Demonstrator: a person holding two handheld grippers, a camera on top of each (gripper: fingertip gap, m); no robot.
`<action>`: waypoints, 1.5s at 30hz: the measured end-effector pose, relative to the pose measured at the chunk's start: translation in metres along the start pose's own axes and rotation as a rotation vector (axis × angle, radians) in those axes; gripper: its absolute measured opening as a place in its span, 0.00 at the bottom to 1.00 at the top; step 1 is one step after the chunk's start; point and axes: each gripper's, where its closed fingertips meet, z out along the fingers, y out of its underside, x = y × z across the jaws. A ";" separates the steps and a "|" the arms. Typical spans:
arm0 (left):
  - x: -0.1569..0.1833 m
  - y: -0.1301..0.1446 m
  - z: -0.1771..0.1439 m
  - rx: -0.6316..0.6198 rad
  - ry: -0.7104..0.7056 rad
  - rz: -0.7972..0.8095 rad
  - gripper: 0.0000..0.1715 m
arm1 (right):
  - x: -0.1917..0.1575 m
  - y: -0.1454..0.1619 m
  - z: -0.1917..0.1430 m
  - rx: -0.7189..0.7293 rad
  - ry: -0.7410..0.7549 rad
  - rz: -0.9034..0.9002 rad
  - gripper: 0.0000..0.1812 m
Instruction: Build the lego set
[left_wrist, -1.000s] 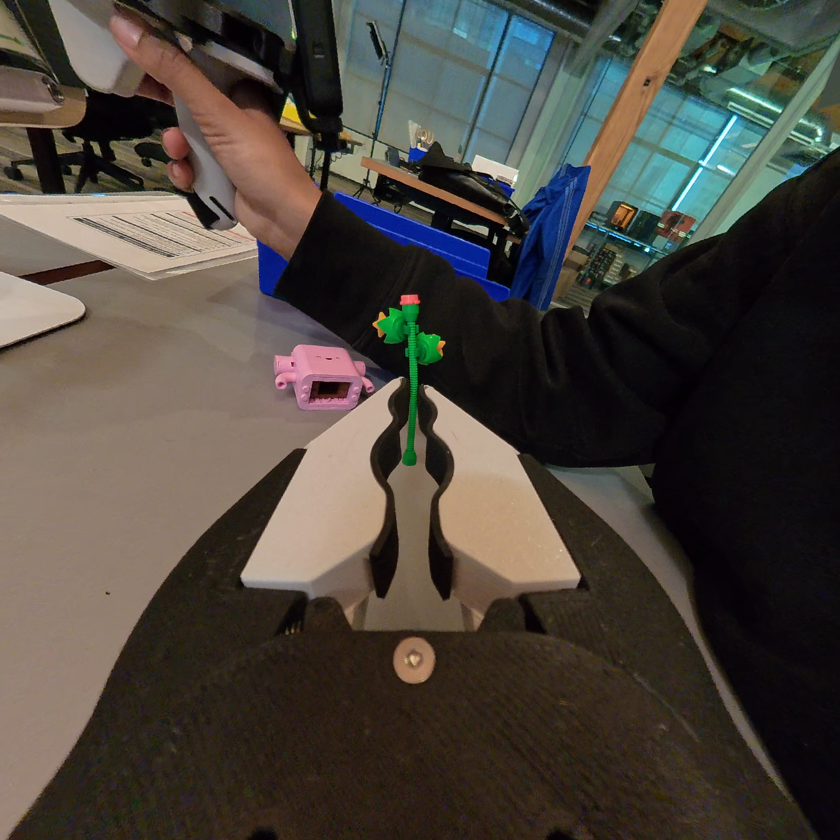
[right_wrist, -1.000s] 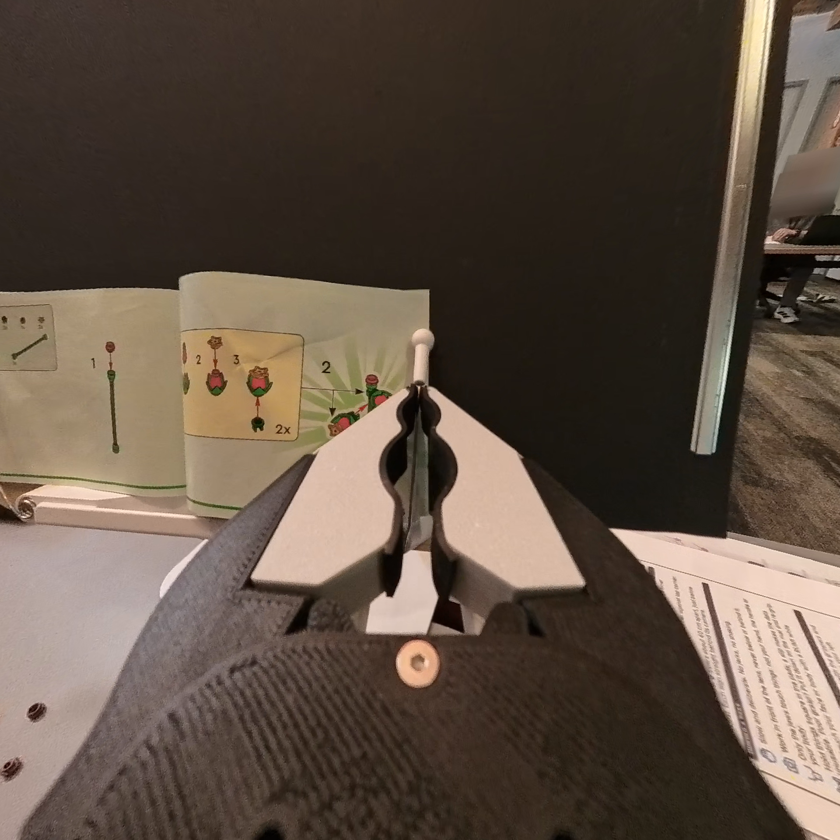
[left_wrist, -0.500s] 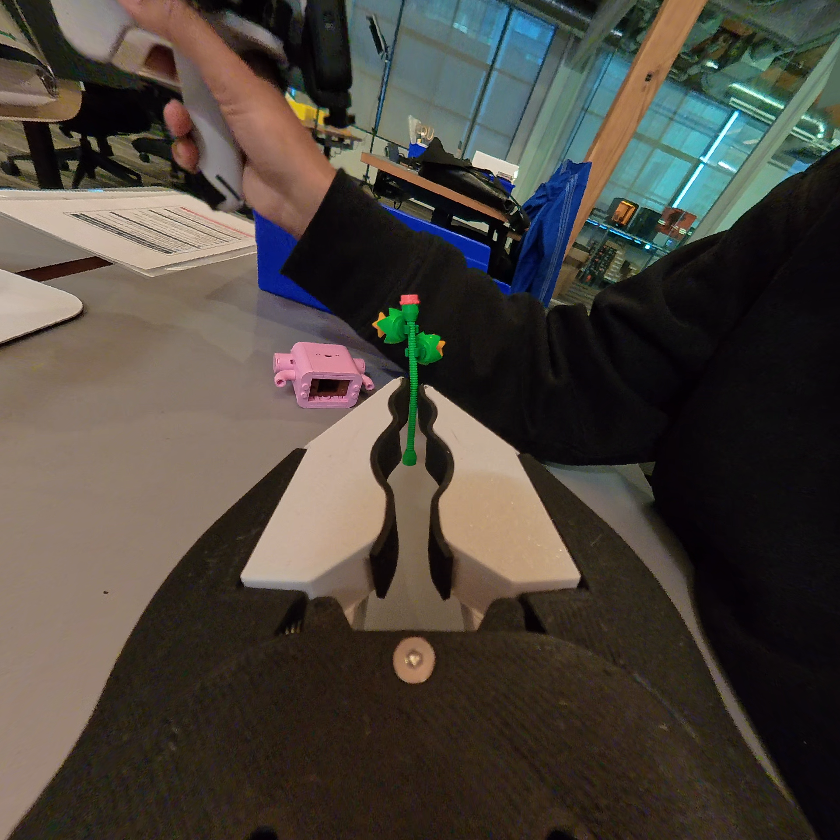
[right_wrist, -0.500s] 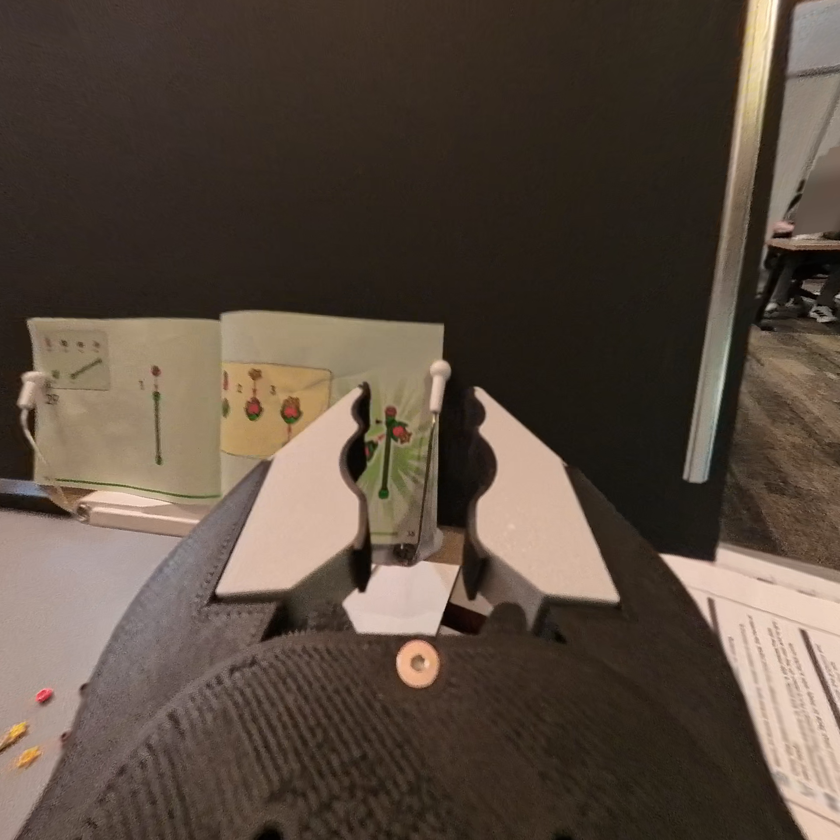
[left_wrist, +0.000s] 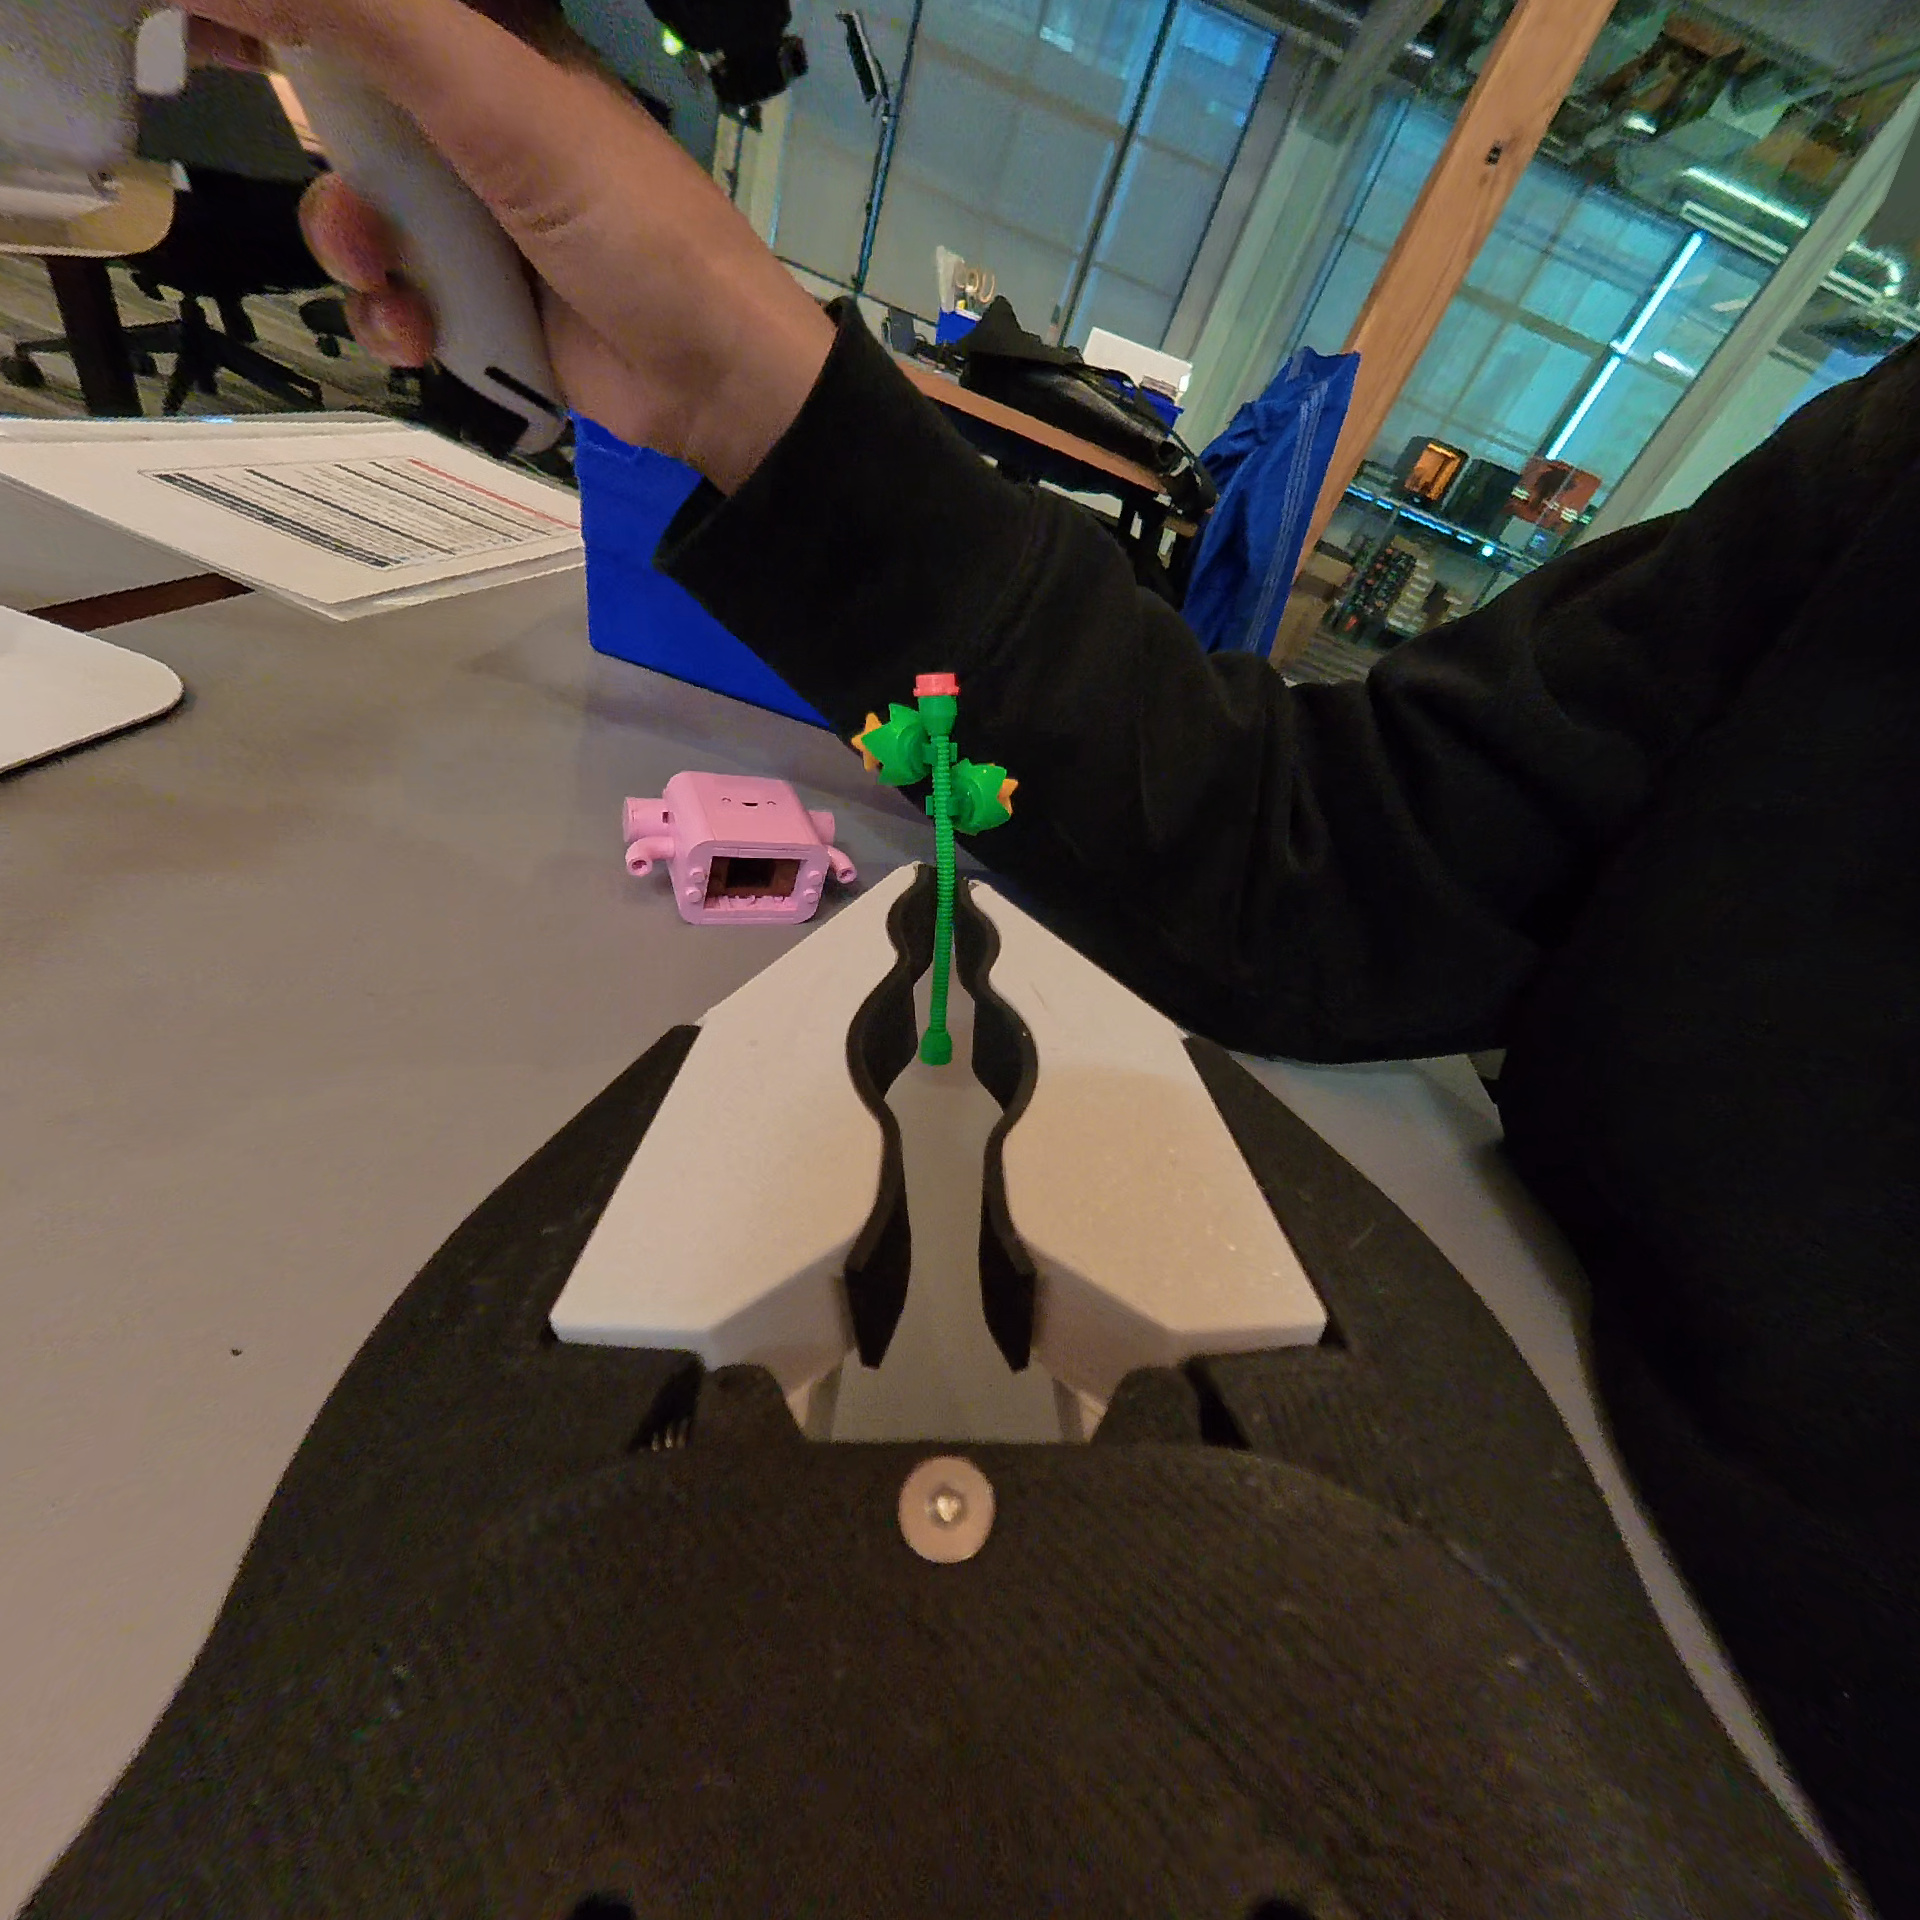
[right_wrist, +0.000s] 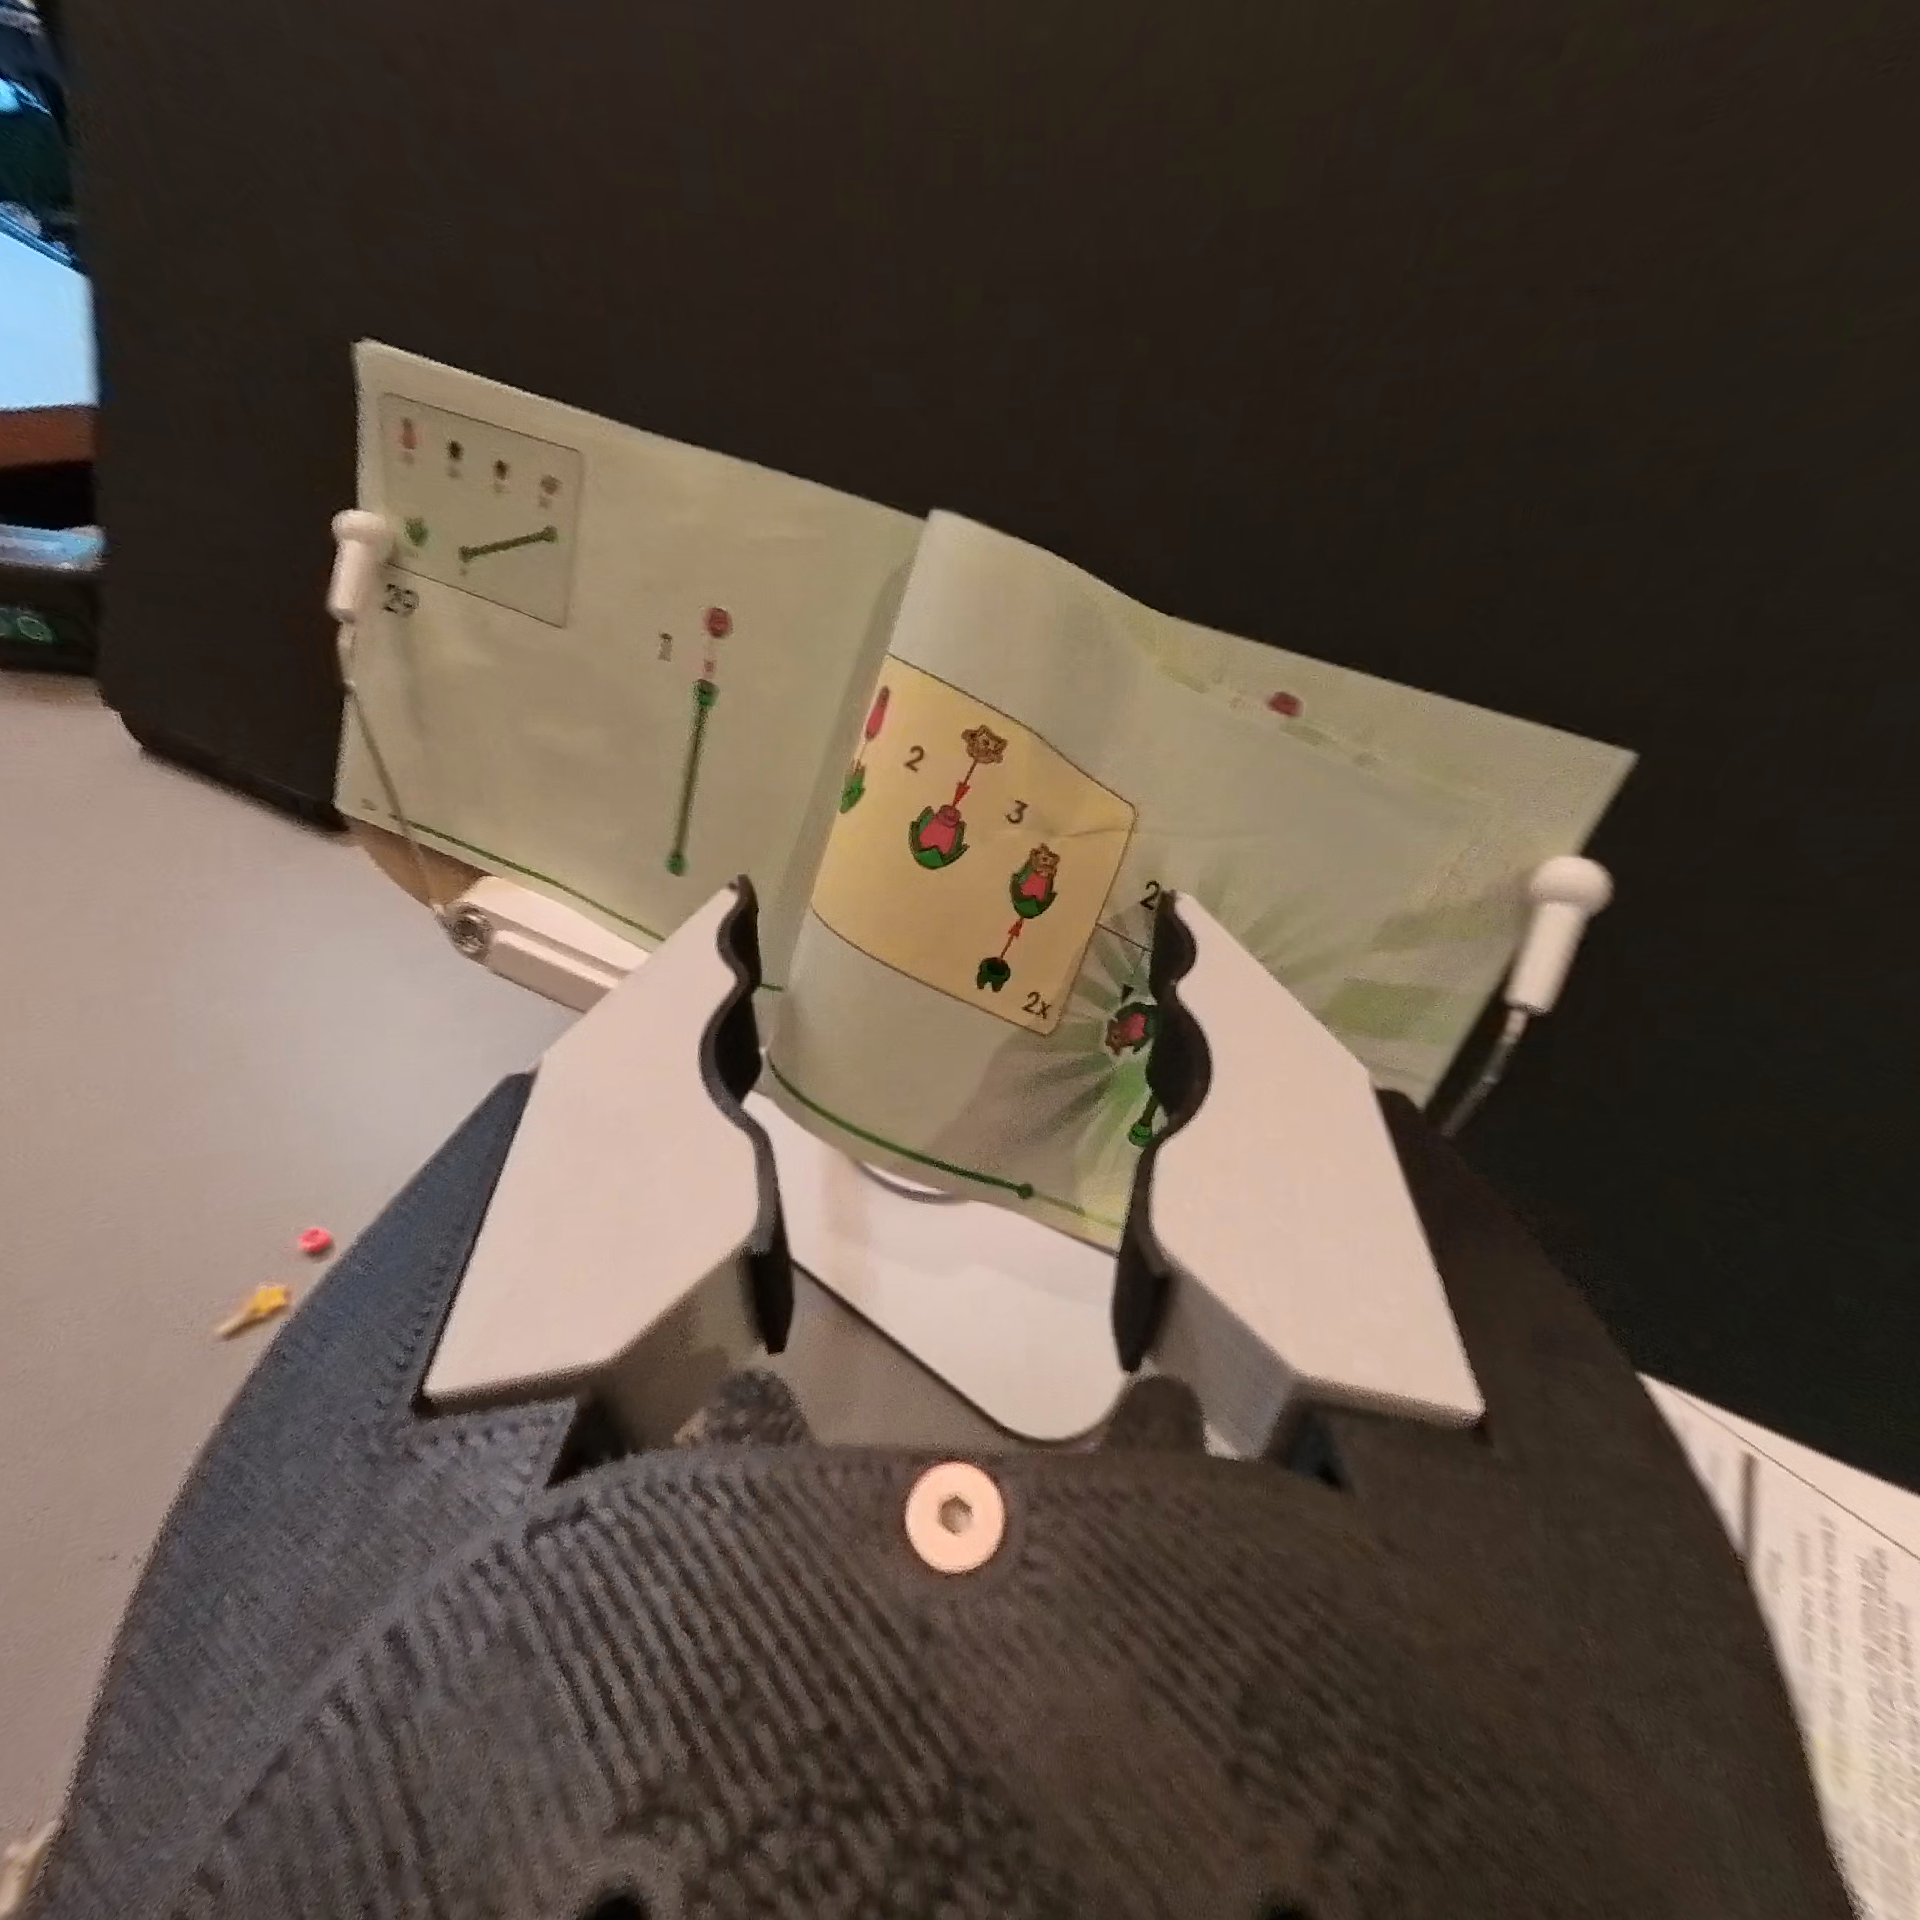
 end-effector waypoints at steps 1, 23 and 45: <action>0.000 0.000 0.000 0.002 0.001 -0.001 0.00 | -0.005 -0.002 0.001 0.011 -0.015 0.008 0.40; 0.001 -0.001 0.000 0.001 -0.001 0.003 0.00 | -0.040 -0.042 -0.019 0.165 -0.092 -0.136 0.24; 0.001 0.002 0.002 -0.013 0.000 0.003 0.00 | 0.049 0.036 -0.061 -0.204 -0.227 0.242 0.38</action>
